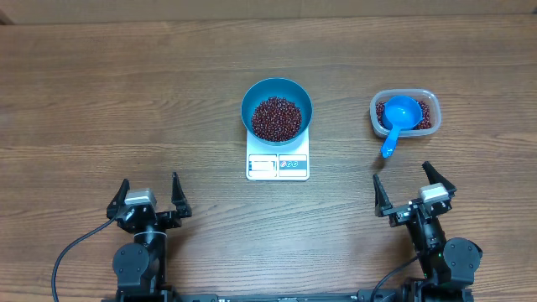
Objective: Scoop item into bowl and weigh 150g on scale
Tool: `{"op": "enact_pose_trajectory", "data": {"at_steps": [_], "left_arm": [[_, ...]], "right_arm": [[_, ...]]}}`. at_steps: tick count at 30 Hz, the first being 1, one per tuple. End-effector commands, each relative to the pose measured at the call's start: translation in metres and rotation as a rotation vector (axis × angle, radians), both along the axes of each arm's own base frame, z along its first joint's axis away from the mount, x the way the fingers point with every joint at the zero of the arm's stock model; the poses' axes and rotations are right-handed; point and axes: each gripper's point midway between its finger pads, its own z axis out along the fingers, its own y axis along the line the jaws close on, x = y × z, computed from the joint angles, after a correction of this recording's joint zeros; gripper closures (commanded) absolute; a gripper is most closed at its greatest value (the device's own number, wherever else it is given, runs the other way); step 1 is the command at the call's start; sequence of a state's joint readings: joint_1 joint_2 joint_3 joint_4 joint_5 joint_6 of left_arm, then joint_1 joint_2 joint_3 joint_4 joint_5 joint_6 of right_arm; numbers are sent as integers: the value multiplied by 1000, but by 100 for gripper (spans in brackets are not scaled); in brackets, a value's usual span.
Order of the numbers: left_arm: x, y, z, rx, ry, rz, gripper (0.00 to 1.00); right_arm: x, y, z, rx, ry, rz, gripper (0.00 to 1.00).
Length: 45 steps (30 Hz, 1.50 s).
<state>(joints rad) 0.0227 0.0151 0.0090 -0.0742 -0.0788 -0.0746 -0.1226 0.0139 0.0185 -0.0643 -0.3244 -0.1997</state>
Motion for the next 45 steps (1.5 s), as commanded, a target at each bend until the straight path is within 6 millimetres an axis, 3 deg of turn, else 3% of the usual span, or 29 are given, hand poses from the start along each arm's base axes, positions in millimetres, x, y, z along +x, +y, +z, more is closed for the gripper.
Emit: {"op": "enact_pose_trajectory", "data": {"at_steps": [1, 45], "left_arm": [[0, 1, 1, 15, -6, 2, 0], [0, 1, 1, 15, -6, 2, 1]], "right_arm": [[1, -4, -3, 63, 13, -25, 0], [1, -7, -2, 122, 21, -45, 0]]}}
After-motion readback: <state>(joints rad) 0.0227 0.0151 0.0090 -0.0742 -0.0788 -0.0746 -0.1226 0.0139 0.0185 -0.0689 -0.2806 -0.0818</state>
